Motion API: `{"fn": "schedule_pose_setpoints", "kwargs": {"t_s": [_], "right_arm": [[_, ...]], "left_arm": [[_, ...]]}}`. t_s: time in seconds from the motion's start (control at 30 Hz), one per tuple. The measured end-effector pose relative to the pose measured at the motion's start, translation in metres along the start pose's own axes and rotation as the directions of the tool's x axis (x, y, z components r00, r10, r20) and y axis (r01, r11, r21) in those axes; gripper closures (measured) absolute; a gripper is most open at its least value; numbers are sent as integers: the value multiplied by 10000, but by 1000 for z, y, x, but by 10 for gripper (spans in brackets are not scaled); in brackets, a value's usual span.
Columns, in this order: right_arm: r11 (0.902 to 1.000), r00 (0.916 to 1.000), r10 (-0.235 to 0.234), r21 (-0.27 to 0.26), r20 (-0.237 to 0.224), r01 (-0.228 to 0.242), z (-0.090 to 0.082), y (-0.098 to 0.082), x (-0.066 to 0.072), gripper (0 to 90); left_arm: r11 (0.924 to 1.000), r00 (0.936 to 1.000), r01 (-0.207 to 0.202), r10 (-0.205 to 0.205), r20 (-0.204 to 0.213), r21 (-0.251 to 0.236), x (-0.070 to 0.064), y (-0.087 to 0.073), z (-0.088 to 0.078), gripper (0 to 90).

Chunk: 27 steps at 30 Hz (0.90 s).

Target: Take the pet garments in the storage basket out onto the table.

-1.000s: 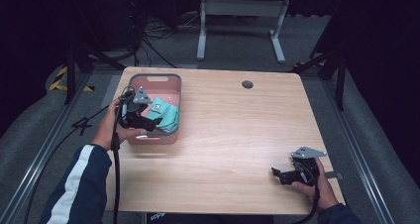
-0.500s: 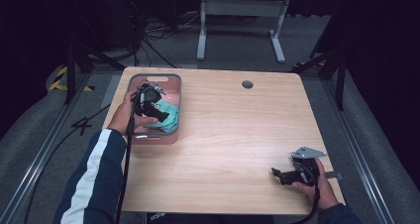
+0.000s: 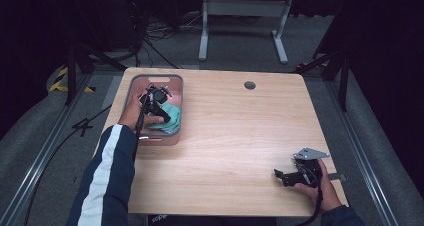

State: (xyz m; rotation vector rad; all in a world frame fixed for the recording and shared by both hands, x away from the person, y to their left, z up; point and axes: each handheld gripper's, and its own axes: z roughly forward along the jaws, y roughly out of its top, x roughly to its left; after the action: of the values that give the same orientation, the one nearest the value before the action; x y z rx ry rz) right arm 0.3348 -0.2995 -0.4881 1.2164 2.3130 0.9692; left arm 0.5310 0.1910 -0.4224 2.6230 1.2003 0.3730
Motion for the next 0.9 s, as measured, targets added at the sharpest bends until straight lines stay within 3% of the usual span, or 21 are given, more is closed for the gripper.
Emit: {"fn": "schedule_pose_setpoints", "kwargs": {"t_s": [0.17, 0.37, 0.43, 0.47, 0.6, 0.67, 0.73, 0.83, 0.9], "right_arm": [[10000, 10000, 20, 19, 2, -20, 0, 0, 0, 6], [10000, 10000, 17, 19, 2, -17, 0, 0, 0, 6], [10000, 10000, 9, 23, 7, -9, 0, 0, 0, 6], [10000, 10000, 15, 20, 6, -15, 0, 0, 0, 6], [10000, 10000, 15, 20, 6, -15, 0, 0, 0, 6], [10000, 10000, 21, 20, -1, -21, 0, 0, 0, 6], [10000, 10000, -15, 11, -13, 16, 0, 1, 0, 6], [10000, 10000, -59, 13, -16, 59, 1, 1, 0, 6], [10000, 10000, -60, 13, -16, 60, 1, 1, 0, 6]], "left_arm": [[9992, 9998, 127, -133, 153, 386, 1, 4, 12, 154], [9938, 9966, 795, -808, 133, 775, 5, 6, 19, 133], [9887, 9925, 1186, -1209, 198, 917, 6, 6, 21, 124], [9890, 9925, 1173, -1200, 249, 901, 8, 5, 21, 128], [9864, 9852, 1456, -1516, 806, 762, 10, 1, 19, 220], [9868, 9826, 1471, -1536, 1045, 671, 12, -1, 18, 326], [9873, 9831, 1427, -1496, 1053, 700, 12, -2, 16, 426], [9913, 9894, 882, -985, 1068, 974, 12, -1, 13, 551], [9913, 9894, 829, -941, 1104, 1021, 11, 0, 13, 595]]}}
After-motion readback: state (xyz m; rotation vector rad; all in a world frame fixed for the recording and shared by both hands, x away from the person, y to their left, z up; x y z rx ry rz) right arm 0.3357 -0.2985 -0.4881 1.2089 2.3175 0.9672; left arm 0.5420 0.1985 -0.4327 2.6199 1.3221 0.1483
